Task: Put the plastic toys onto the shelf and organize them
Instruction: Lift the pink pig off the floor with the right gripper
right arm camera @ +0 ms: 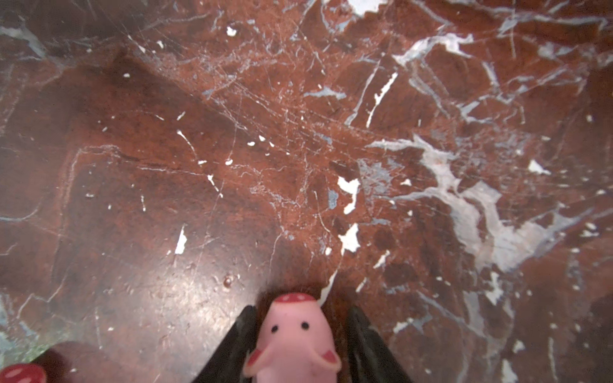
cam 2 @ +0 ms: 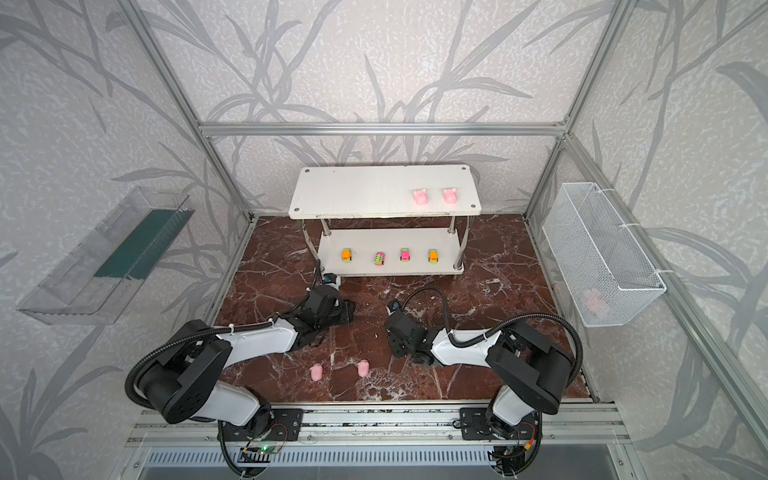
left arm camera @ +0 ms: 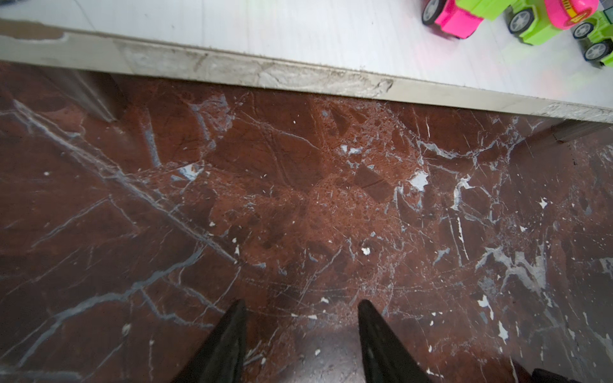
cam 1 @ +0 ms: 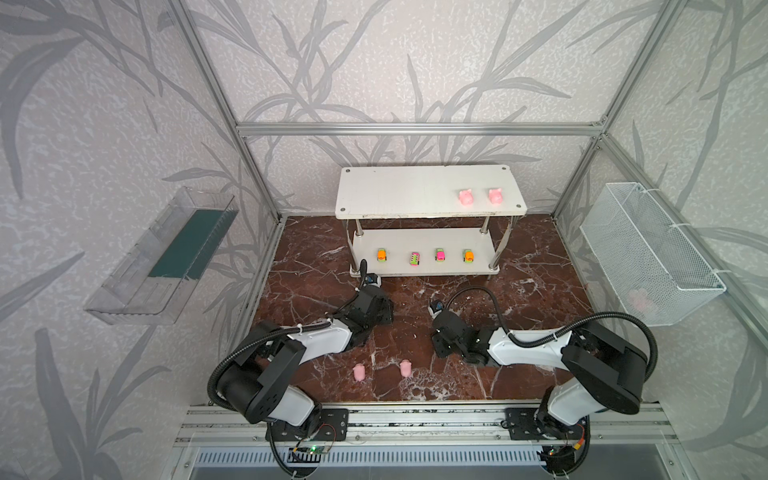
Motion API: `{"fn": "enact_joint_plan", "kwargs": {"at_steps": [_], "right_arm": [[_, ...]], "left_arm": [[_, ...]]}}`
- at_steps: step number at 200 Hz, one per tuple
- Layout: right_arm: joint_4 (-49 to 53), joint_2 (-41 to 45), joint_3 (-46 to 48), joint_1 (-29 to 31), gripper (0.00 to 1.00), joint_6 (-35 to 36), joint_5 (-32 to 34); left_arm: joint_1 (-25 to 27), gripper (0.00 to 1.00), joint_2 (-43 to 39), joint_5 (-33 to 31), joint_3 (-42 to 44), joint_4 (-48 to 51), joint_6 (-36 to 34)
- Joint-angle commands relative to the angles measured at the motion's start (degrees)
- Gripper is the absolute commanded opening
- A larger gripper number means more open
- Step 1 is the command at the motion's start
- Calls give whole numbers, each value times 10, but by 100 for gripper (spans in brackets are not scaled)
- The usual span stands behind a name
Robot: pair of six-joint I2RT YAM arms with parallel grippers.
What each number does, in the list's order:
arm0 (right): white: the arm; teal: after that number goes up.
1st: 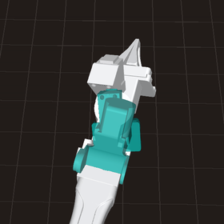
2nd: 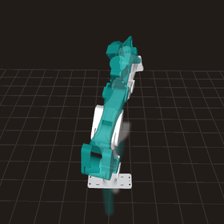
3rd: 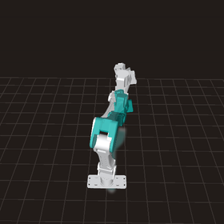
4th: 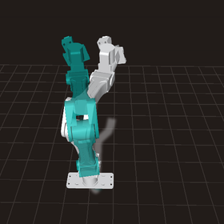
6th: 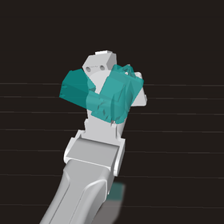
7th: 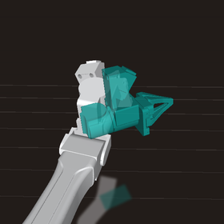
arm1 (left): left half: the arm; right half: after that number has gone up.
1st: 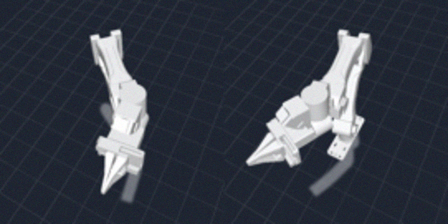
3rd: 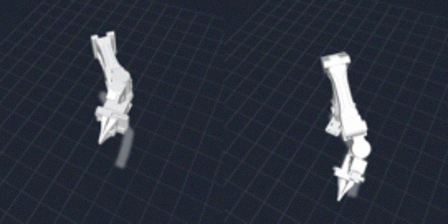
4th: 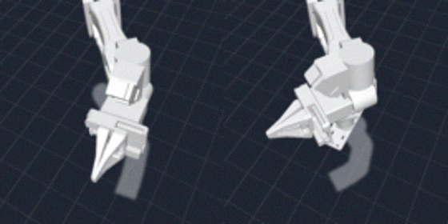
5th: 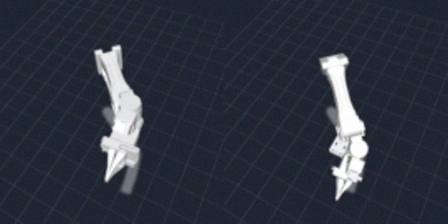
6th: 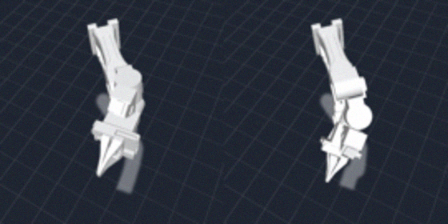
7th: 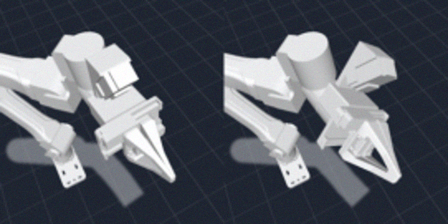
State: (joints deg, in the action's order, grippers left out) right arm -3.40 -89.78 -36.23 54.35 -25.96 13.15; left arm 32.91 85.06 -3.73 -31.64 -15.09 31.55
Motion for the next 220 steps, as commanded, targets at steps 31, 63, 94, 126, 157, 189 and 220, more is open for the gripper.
{"fn": "enact_joint_plan", "kwargs": {"at_steps": [31, 63, 94, 126, 157, 189, 220], "right_arm": [[20, 30, 28, -6, 45, -11, 5], [25, 40, 34, -6, 45, -12, 2], [28, 54, 42, -7, 48, -14, 0], [24, 74, 56, -9, 50, -17, -1], [21, 89, 67, -12, 53, -16, -8], [13, 114, 85, -16, 57, -4, -19], [-33, 147, 120, -20, 61, 22, -40]], "left_arm": [[-2, 53, 8, 2, -6, -2, 4], [-2, 53, 12, 3, -7, -4, 5], [-2, 53, 14, 6, -7, -6, 6], [-2, 53, 15, 6, -6, -7, 6], [-2, 53, 18, 9, -6, -7, 8], [-2, 53, 18, 11, -5, -7, 9], [-2, 53, 18, 11, -5, -7, 9]]}}
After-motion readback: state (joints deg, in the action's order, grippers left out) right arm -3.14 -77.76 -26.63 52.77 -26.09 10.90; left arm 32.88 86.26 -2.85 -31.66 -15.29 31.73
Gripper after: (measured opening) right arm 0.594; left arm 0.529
